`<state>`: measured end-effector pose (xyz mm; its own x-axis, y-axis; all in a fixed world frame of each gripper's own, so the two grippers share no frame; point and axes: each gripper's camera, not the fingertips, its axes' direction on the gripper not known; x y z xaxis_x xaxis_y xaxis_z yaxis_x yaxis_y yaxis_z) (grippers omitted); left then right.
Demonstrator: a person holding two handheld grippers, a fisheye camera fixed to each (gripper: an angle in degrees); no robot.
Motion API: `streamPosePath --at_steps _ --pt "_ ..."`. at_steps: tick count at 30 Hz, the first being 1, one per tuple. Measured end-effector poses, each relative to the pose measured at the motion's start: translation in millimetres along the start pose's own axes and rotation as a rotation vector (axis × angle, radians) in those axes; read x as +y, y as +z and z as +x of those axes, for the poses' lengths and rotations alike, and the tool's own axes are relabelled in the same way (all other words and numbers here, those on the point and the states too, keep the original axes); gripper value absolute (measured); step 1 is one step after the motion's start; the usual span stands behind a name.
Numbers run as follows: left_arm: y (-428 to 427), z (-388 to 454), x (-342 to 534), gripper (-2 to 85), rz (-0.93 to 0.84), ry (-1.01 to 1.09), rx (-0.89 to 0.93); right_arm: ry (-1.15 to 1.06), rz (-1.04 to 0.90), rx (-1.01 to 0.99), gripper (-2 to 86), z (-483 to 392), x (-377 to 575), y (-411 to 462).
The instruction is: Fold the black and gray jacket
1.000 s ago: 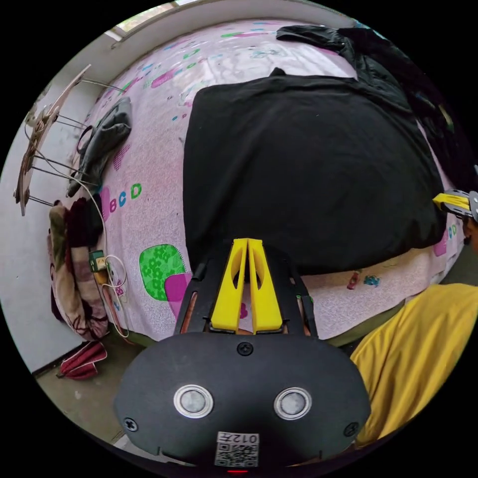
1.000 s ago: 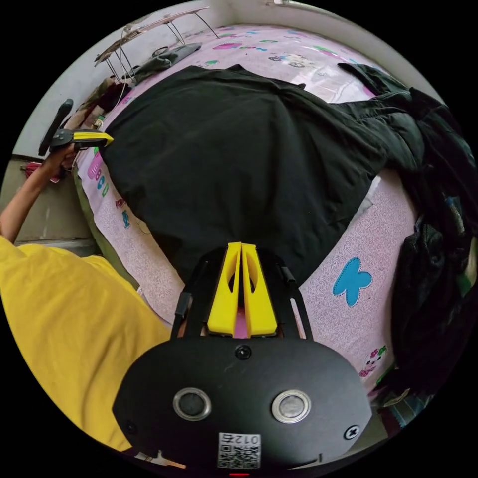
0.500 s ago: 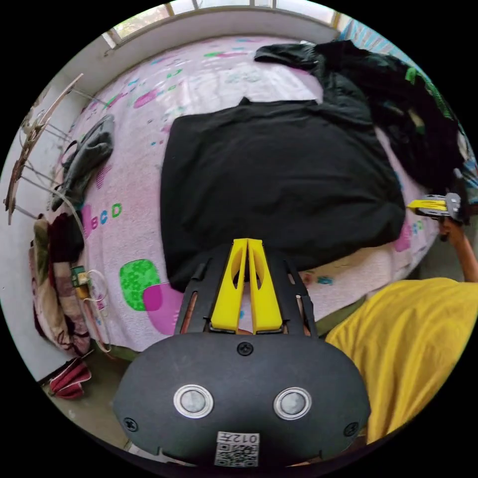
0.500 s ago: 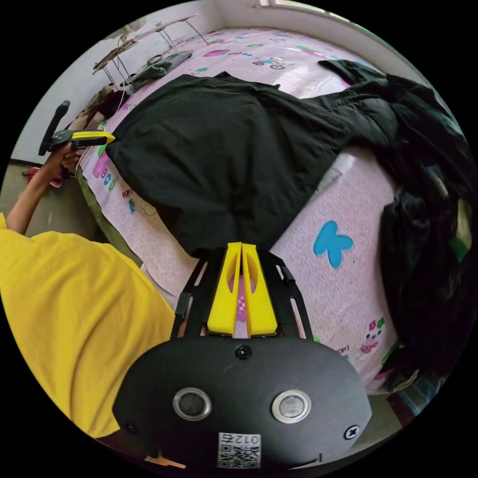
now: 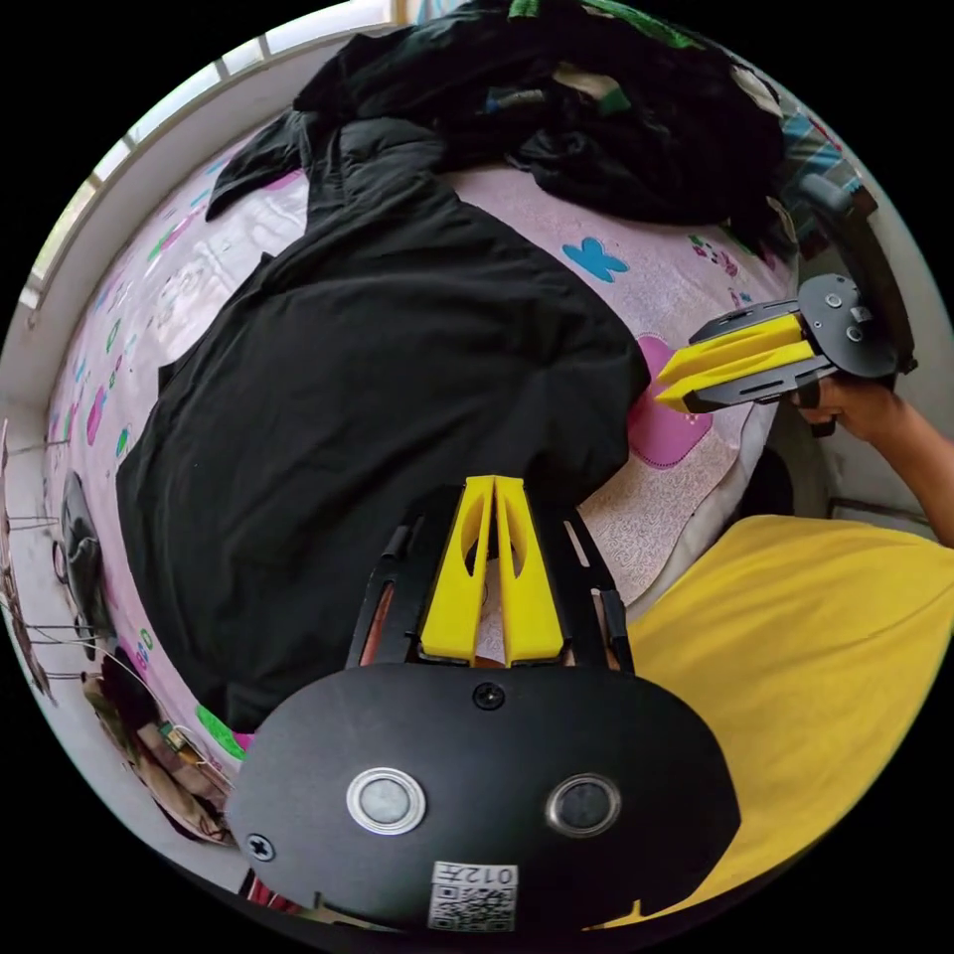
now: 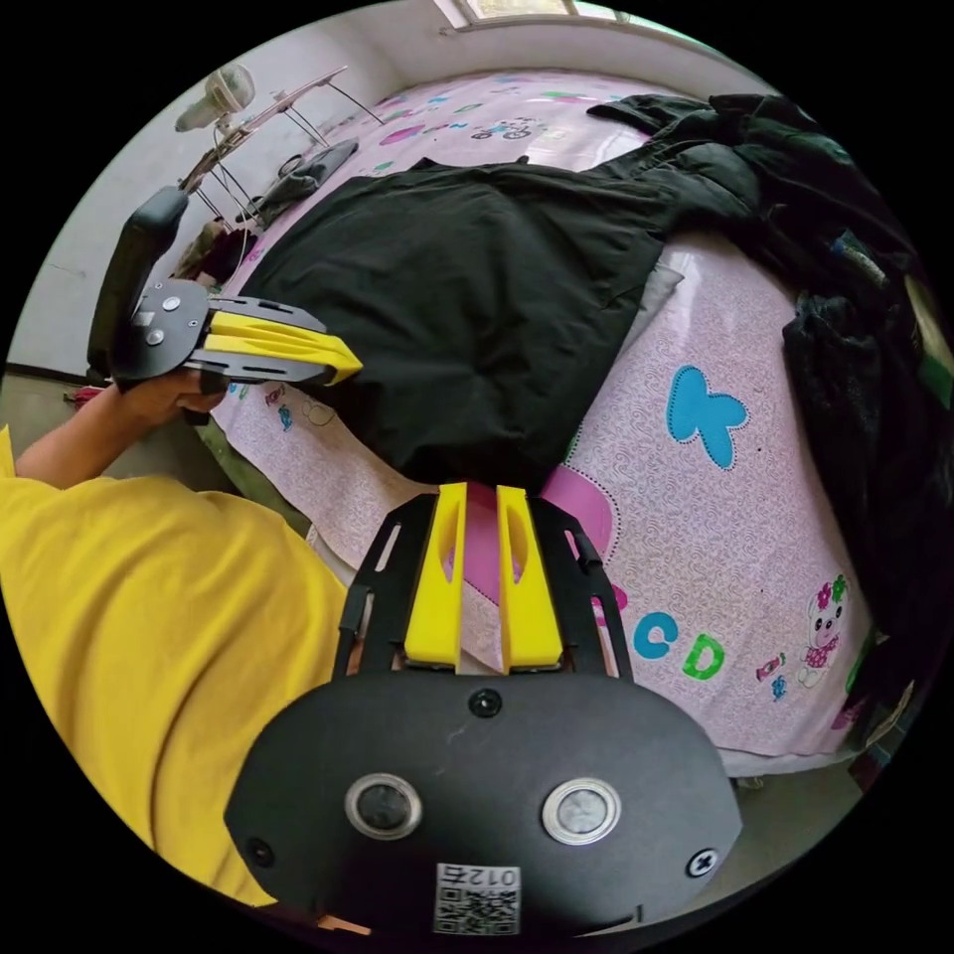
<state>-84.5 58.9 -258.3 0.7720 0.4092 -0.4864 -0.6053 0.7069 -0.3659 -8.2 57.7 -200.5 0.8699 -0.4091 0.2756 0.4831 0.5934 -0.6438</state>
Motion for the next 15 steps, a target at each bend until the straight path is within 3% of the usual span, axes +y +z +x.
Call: streamPosePath --at_steps 7,15 --pt "14.3 13.4 -7.6 -0.2 -0.043 0.016 -0.02 0.099 0.004 0.092 5.1 -0.4 -7.0 31.0" --pt "22.8 19.6 -12.1 -0.2 -0.072 0.051 -0.014 -0.075 -0.096 0.056 0.2 5.0 -15.6 18.5"
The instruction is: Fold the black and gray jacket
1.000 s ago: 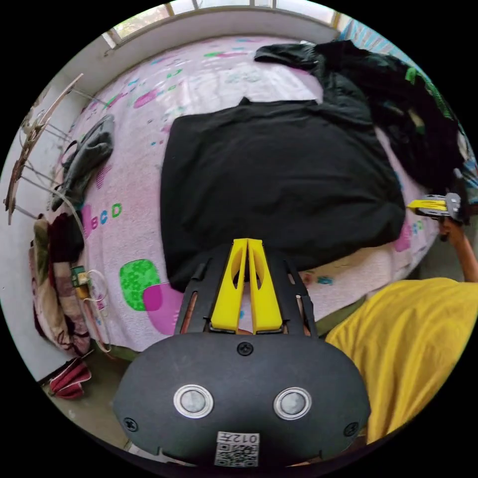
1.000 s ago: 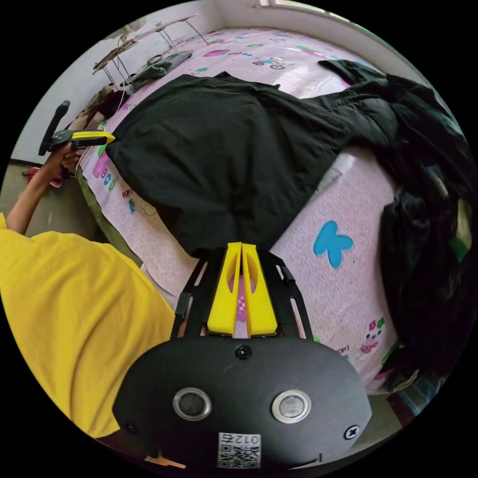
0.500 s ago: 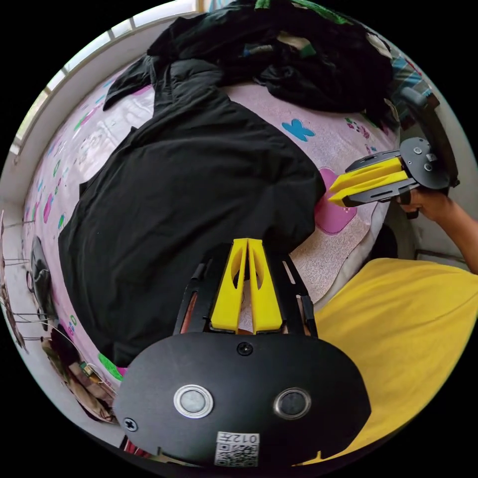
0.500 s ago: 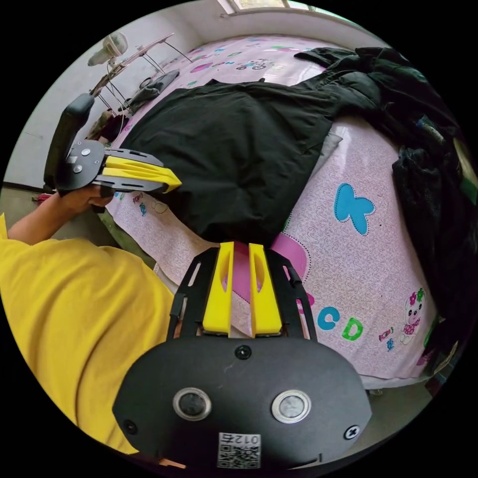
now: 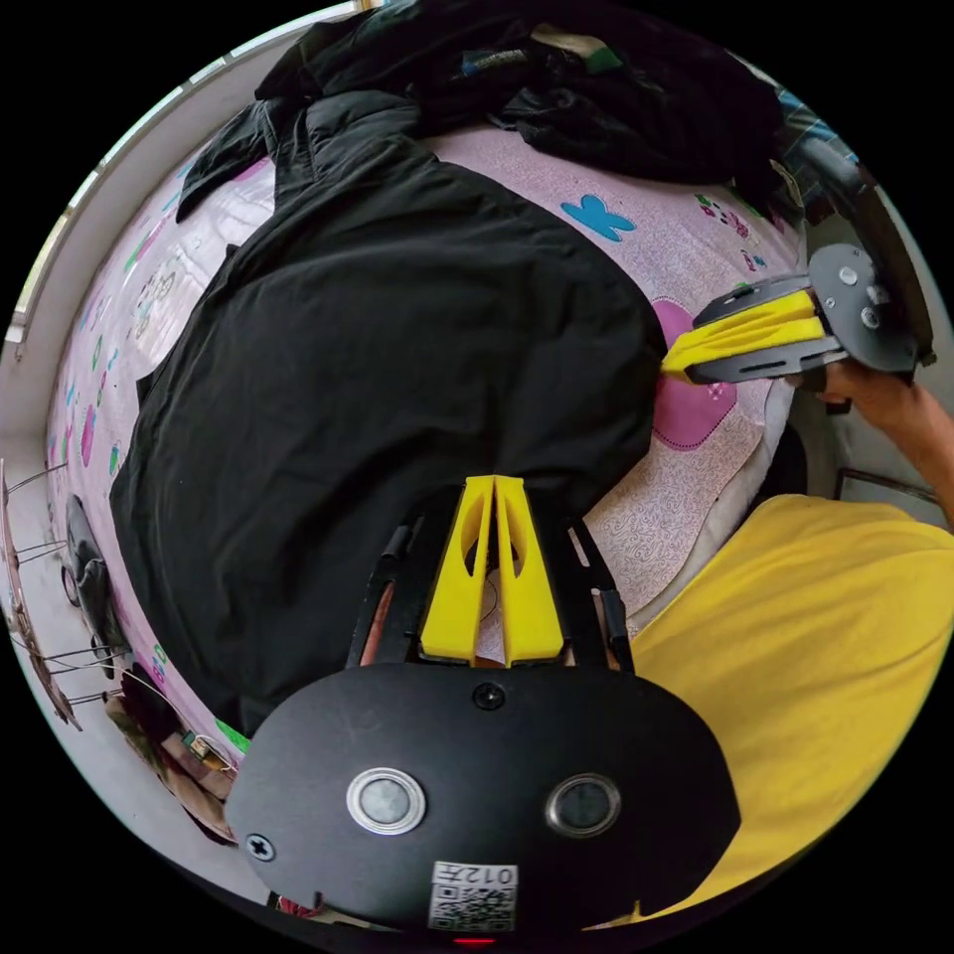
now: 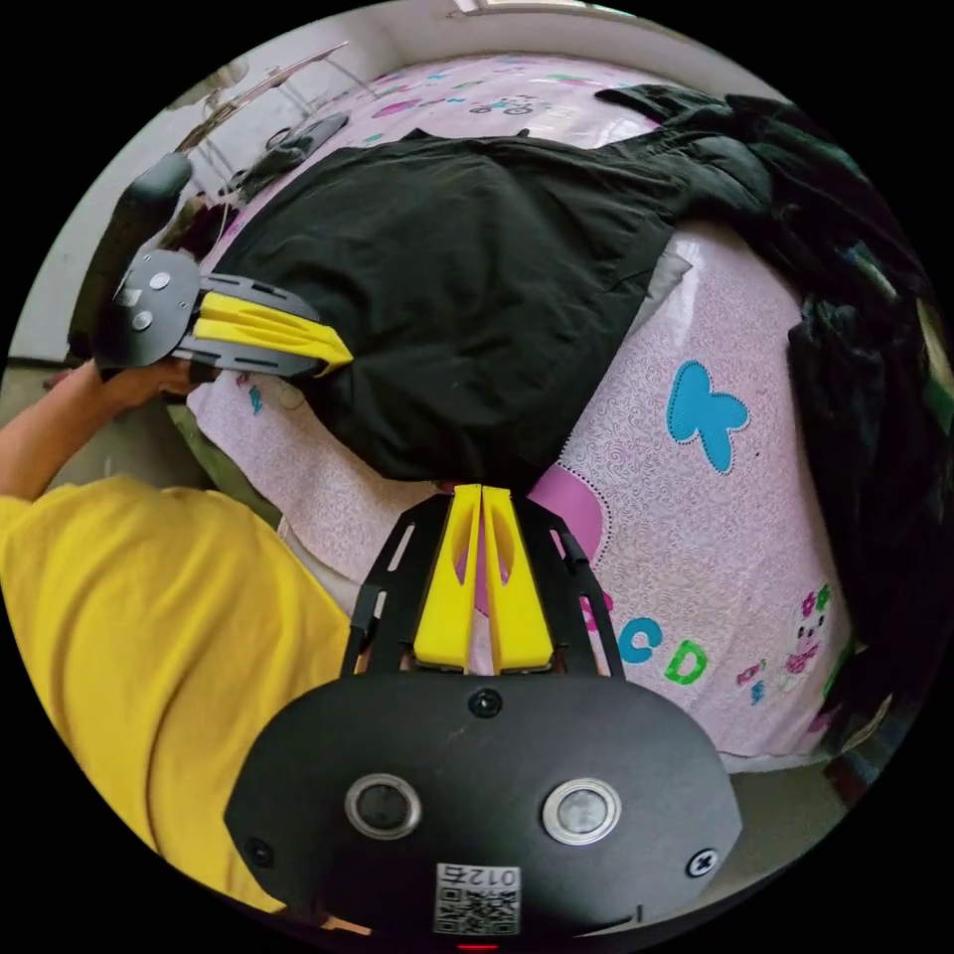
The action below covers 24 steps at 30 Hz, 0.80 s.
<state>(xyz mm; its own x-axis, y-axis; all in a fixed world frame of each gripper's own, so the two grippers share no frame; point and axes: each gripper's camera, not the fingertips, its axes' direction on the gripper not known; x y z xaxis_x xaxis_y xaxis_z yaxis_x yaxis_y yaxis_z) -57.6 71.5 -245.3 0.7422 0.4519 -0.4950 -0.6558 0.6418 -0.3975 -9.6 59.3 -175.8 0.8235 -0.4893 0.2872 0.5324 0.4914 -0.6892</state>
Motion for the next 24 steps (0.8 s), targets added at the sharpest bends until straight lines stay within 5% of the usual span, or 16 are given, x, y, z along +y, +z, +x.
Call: streamPosePath --at_steps 7,14,24 --pt "3.0 1.4 -3.1 -0.2 -0.007 0.038 0.046 -0.145 -0.215 0.027 0.0 -1.8 -29.2 21.0" --pt "-39.6 12.6 -14.3 -0.2 0.148 0.084 0.064 -0.01 -0.095 0.06 0.2 7.4 -22.1 -6.4" --pt "0.9 48.1 -39.7 -0.2 0.068 0.15 0.008 0.065 -0.073 0.13 0.1 0.0 -67.2 16.4"
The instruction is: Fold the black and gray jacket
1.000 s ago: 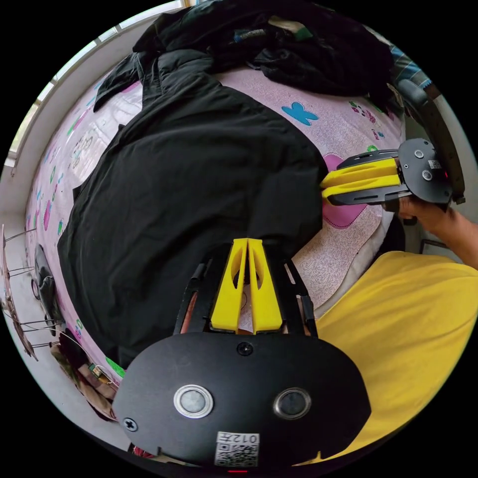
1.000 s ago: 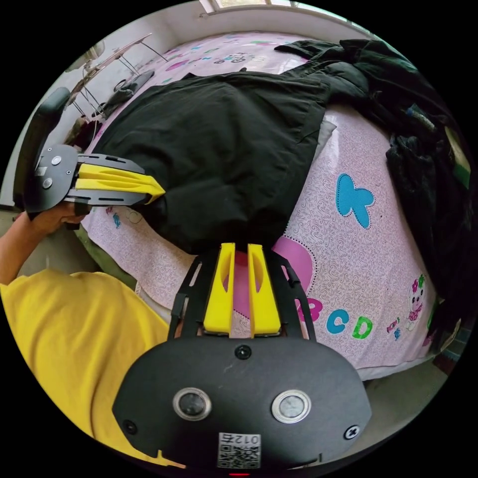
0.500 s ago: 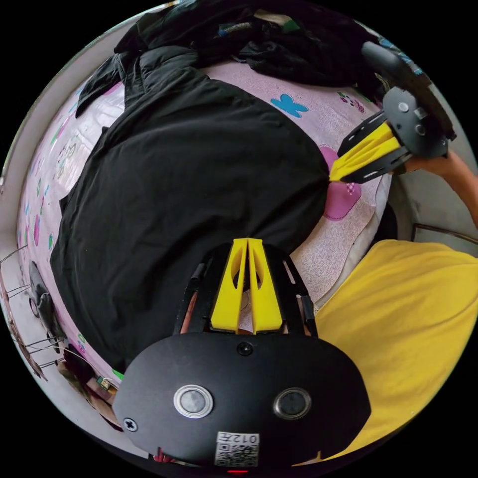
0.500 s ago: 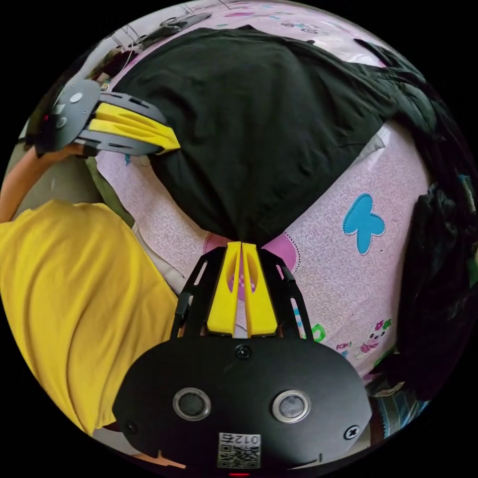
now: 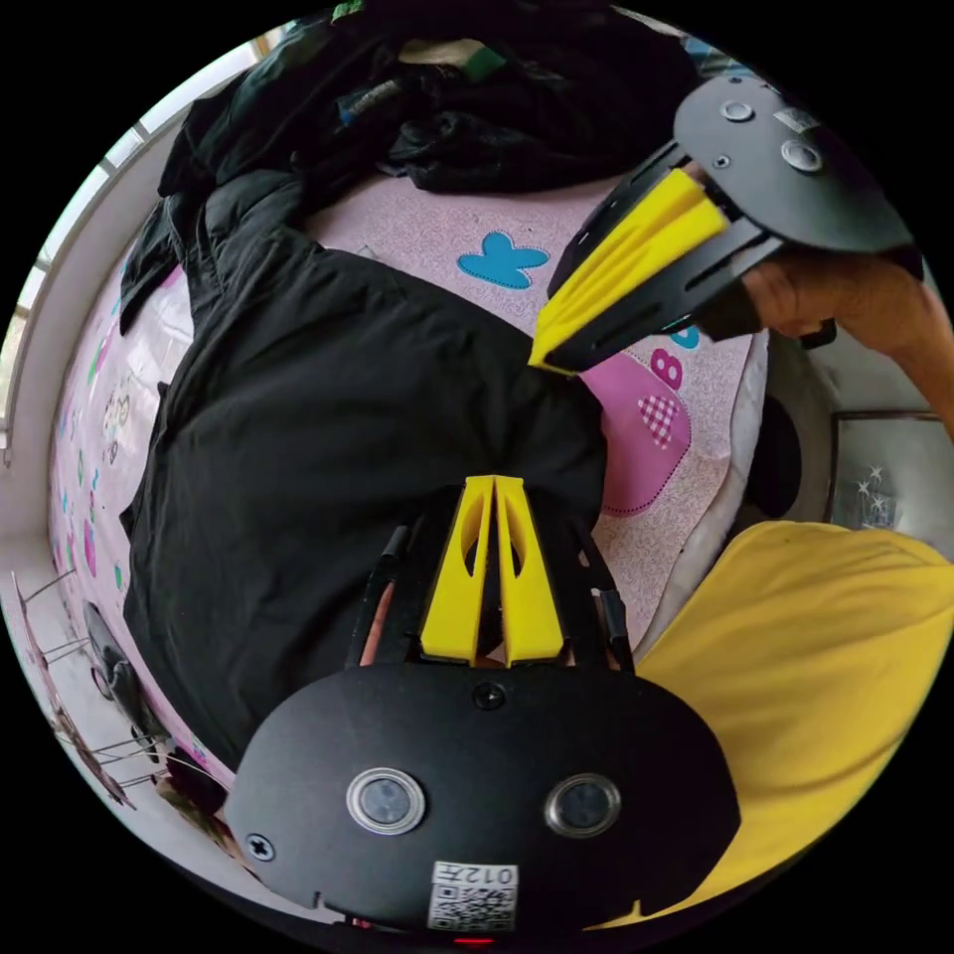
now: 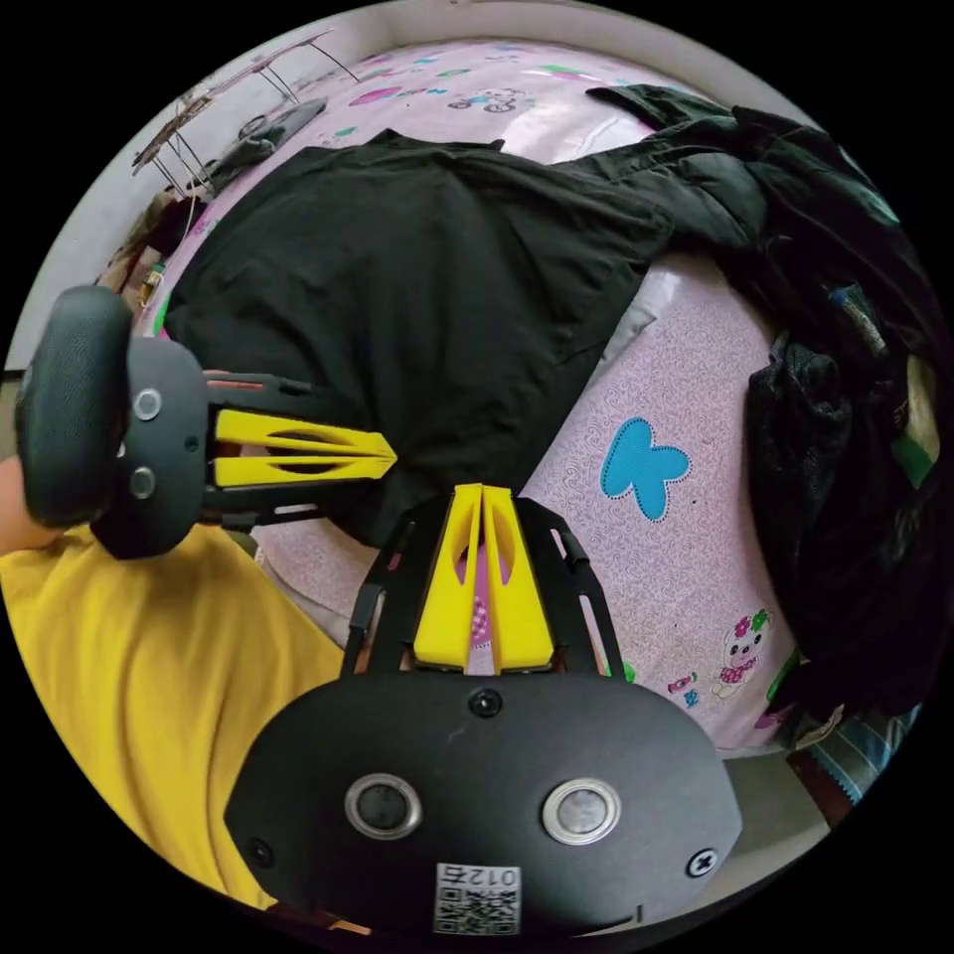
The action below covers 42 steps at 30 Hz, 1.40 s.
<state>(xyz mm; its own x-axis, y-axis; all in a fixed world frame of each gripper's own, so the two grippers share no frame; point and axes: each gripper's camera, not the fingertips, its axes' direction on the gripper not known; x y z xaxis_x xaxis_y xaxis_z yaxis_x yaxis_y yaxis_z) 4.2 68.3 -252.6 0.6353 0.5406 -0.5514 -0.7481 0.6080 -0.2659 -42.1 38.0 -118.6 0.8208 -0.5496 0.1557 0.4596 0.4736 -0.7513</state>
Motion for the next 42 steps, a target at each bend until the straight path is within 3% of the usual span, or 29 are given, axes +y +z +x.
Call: streamPosePath --at_steps 2,10,13,21,24,32,36,42 --pt "2.0 -0.6 1.5 -0.1 -0.004 -0.006 0.007 0.0 -0.092 0.07 0.1 -3.9 -5.8 19.4" --pt "-5.8 -20.1 22.1 -0.1 0.024 -0.128 0.138 0.027 -0.072 0.003 0.5 -7.2 -11.3 30.4" --pt "-34.5 -33.8 62.2 -0.1 0.109 -0.229 0.089 -0.058 -0.082 0.035 0.7 -14.5 -11.1 33.6" --pt "-58.9 -140.0 260.7 0.0 0.028 -0.841 -0.125 -0.072 -0.067 0.111 0.8 -28.9 -2.3 44.1" --pt "-56.1 -176.2 310.4 0.0 0.013 -0.983 -0.147 -0.044 -0.065 0.141 0.7 -33.5 2.4 49.1" --pt "-15.2 -221.8 350.1 -0.1 -0.113 -0.981 -0.091 0.159 -0.053 0.125 0.2 -27.4 20.8 61.3" --pt "-26.6 -229.4 368.2 -0.1 -0.056 -0.987 -0.072 0.271 -0.021 0.144 0.1 -19.0 37.4 51.7" --pt "-57.5 -205.3 377.5 -0.2 0.068 -0.881 -0.001 0.224 0.168 -0.004 0.2 -44.6 64.4 29.1"
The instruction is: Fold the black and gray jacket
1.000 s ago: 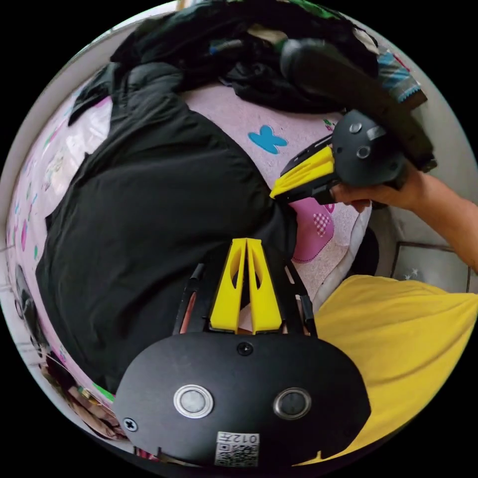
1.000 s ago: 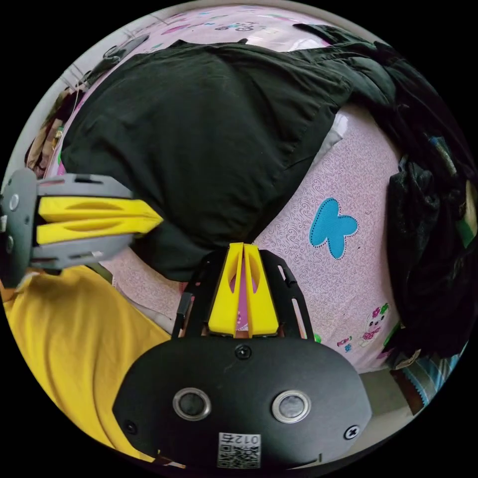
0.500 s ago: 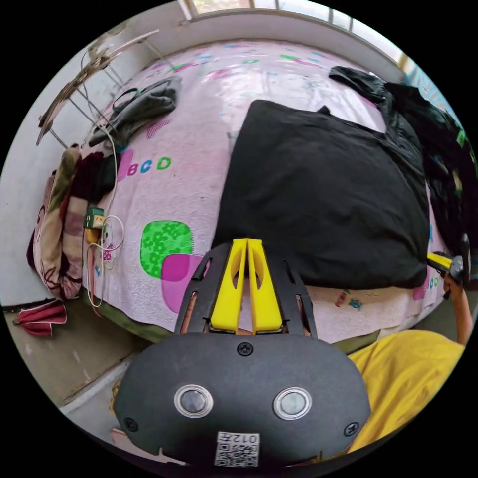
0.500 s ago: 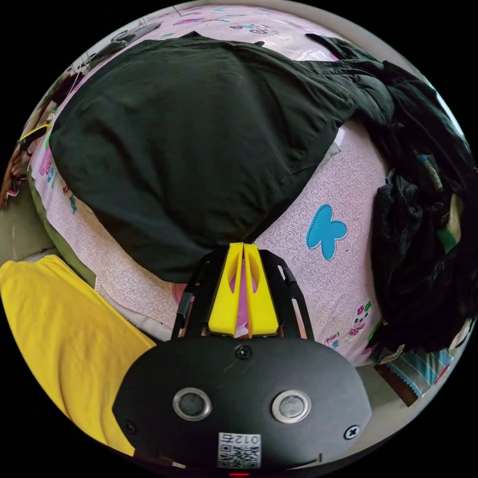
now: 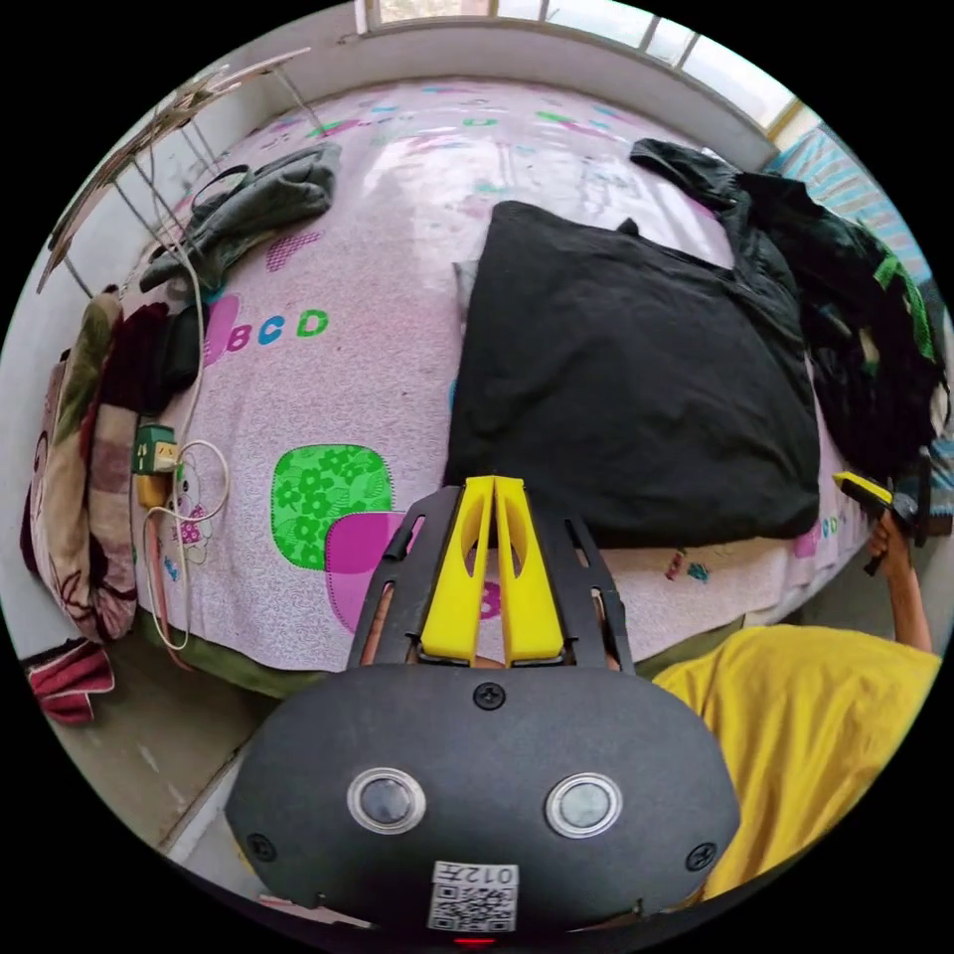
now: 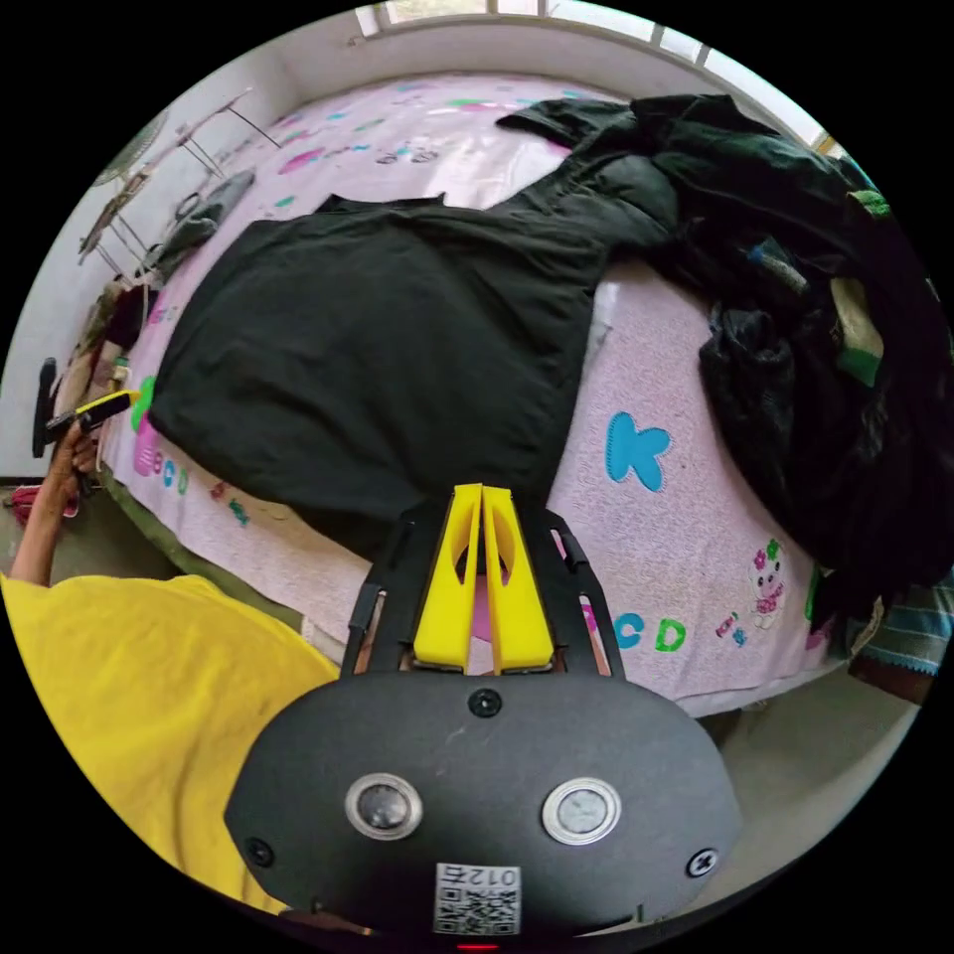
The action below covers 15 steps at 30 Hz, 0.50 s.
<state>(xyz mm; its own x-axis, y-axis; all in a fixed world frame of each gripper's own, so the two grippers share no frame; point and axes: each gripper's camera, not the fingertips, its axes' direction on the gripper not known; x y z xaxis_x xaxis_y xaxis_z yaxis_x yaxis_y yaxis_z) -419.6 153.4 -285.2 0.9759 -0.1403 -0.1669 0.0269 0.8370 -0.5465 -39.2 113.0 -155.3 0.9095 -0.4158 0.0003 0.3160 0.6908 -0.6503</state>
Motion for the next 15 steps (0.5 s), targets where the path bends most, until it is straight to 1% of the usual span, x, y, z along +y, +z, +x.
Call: streamPosePath --at_steps 2,5,9,12,14,15 --pt "8.9 9.5 -0.4 -0.2 -0.021 0.048 -0.034 -0.013 -0.018 -0.023 0.5 -8.9 4.3 16.2" --pt "30.6 7.1 -4.9 -0.1 -0.077 0.023 -0.044 -0.009 -0.095 0.004 1.3 -6.0 11.1 44.9" --pt "46.5 -4.5 -7.5 -0.1 -0.112 0.012 -0.024 0.002 -0.099 -0.025 1.9 6.4 23.0 58.9" --pt "48.1 -7.3 -10.7 -0.1 -0.131 0.026 -0.043 -0.044 -0.107 -0.025 2.1 12.4 32.3 65.4" --pt "39.3 -5.9 -10.9 -0.1 -0.119 0.019 -0.079 -0.04 -0.108 -0.059 2.3 22.1 40.1 60.7" --pt "26.7 -0.7 -9.1 -0.1 -0.071 0.037 -0.089 -0.032 -0.091 -0.068 2.4 25.6 43.5 56.6"
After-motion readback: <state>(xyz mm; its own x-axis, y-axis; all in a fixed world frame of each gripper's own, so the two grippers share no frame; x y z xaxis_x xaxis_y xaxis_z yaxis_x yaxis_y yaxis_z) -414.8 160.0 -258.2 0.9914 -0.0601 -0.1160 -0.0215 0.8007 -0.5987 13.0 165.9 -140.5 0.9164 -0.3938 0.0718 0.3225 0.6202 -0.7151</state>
